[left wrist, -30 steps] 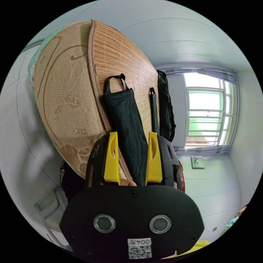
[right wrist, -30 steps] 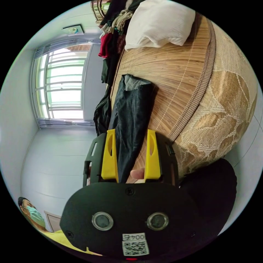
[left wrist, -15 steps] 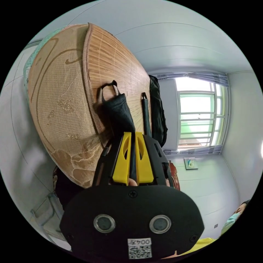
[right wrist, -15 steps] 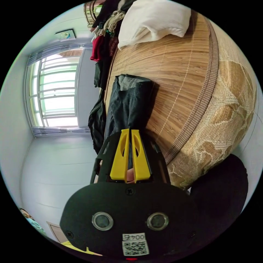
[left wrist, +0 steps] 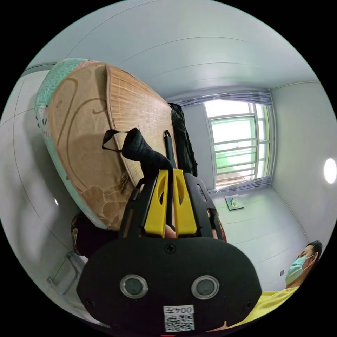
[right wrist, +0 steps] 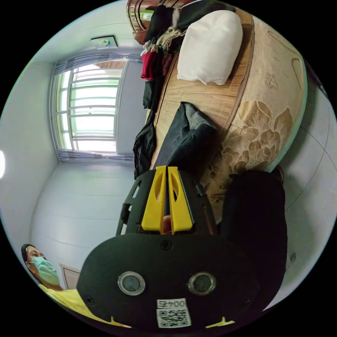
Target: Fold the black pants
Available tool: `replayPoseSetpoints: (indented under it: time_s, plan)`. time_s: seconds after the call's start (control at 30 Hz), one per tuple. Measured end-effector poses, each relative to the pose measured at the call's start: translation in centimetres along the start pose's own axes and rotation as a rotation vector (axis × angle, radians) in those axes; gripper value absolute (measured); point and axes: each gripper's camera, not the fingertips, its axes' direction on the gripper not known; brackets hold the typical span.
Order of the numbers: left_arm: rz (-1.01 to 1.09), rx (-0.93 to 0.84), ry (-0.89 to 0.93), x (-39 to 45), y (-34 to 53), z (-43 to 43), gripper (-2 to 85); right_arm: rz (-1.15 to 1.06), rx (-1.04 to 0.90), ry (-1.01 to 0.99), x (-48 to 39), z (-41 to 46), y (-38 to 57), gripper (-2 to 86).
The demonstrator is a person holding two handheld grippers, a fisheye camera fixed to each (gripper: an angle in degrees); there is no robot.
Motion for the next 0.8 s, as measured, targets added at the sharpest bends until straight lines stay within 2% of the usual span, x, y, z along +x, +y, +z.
replayPoseSetpoints:
  time_s: [0.17,0.37,0.57,0.8]
  plan:
    - [-0.007,0.013,0.011,0.5,-0.4,-1.6,2.7,0.066,0.014,-0.031,0.2,-2.2,1.5,-0.7]
    - [0.018,0.021,0.023,7.1,-3.8,3.0,2.6,0.060,0.039,-0.087,-4.0,-1.5,0.2,-0.7]
    - [0.009,0.037,-0.023,16.1,-8.8,12.5,2.5,0.089,0.064,-0.093,-8.1,0.8,-3.2,-0.8]
    - [0.040,0.048,-0.178,26.2,-12.5,27.7,2.5,0.127,0.096,-0.071,-11.0,5.5,-8.4,-0.8]
